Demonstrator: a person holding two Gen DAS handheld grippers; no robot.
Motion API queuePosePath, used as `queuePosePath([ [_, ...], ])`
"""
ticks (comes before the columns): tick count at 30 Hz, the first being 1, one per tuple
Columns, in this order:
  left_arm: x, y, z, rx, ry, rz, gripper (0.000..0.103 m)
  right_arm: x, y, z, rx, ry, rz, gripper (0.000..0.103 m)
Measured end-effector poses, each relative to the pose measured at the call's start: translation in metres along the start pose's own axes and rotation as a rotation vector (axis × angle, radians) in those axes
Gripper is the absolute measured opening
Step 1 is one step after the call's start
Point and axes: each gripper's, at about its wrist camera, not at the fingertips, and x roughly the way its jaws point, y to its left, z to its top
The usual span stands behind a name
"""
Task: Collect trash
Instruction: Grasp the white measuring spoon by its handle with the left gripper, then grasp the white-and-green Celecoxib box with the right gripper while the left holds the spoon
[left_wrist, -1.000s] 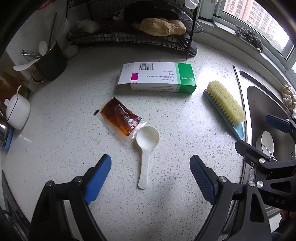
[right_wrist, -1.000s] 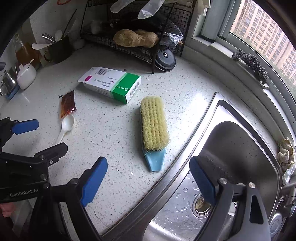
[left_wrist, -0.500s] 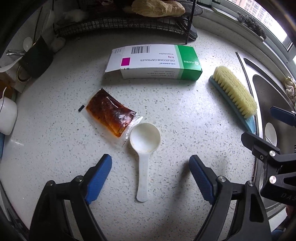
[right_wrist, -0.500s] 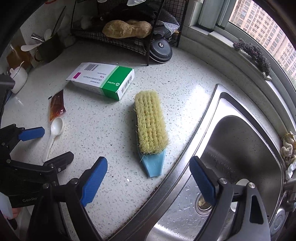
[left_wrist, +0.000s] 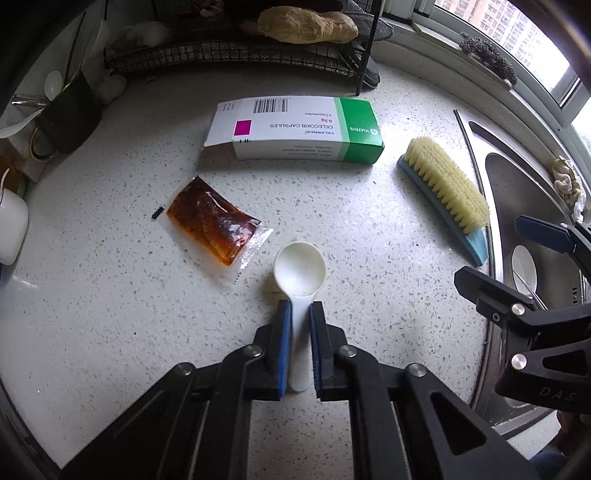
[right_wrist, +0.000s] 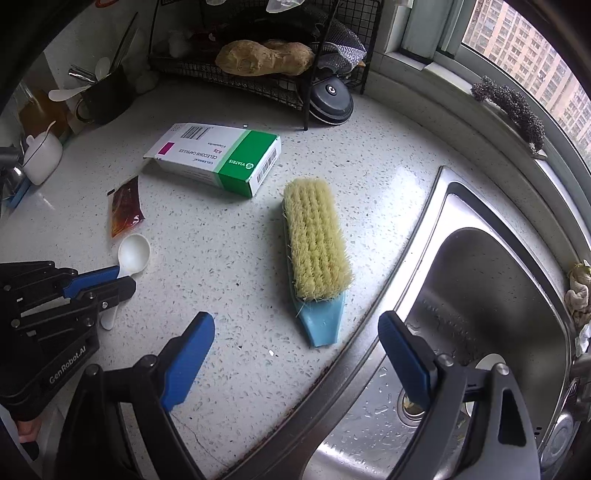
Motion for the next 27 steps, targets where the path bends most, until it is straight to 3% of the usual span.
queuePosePath([
  [6,-0.034,0.009,-0.005,-0.041,-0.088,0.029,0.009,-0.014,0.011,0.018,-0.069,-0.049,0.038,0.089],
  [14,-0.058,0.044,0.009,-0.156,-0.176,0.095,0.009,-0.018,0.034,0.067,-0.214,-0.125,0.091,0.089],
  [22,-0.055,0.071,0.027,-0.257,-0.208,0.157,0.009,0.006,0.050,0.115,-0.365,-0.142,0.170,0.089],
  [27,-0.038,0.079,0.034,-0.293,-0.177,0.175,0.009,0.030,0.063,0.127,-0.478,-0.119,0.207,0.089],
])
